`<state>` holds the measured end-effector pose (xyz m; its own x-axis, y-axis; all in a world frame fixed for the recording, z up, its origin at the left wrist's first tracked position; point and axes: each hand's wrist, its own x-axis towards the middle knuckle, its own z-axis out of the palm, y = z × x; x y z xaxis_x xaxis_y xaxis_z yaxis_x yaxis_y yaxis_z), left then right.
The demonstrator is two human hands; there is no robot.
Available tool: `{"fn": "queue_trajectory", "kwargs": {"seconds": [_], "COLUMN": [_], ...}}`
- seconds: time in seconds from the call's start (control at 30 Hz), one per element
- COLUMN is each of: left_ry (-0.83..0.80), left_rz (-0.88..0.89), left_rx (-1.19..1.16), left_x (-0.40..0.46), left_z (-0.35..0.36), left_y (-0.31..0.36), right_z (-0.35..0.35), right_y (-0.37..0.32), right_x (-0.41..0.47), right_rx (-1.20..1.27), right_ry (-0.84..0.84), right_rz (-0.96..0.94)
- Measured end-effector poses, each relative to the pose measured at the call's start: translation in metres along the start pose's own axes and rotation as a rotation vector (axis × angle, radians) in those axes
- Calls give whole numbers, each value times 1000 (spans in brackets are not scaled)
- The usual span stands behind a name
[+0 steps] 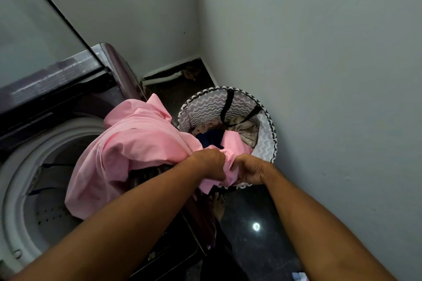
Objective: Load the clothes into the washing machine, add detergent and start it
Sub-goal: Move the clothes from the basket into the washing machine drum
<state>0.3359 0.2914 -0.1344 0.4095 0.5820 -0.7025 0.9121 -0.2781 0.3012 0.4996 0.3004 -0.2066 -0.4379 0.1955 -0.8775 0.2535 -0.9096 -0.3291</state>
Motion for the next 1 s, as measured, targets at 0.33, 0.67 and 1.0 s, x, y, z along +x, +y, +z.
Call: {"fn": "queue_trajectory", "kwargs": {"seconds": [0.33,0.67,1.0], "left_ry": [115,171,505], "left_rz": [-41,-117,-147], "left_rx": [-260,-344,-1083], "left_x": [7,3,-36], "left_z": [-2,-6,-48], "left_y": [-8,-9,7], "right_z": [-6,14,5], "right_y": [13,27,33], "right_x": [4,12,15], "right_rx": [69,-954,-931], "right_ry": [261,288,337], "right_rz": [-74,3,63]}}
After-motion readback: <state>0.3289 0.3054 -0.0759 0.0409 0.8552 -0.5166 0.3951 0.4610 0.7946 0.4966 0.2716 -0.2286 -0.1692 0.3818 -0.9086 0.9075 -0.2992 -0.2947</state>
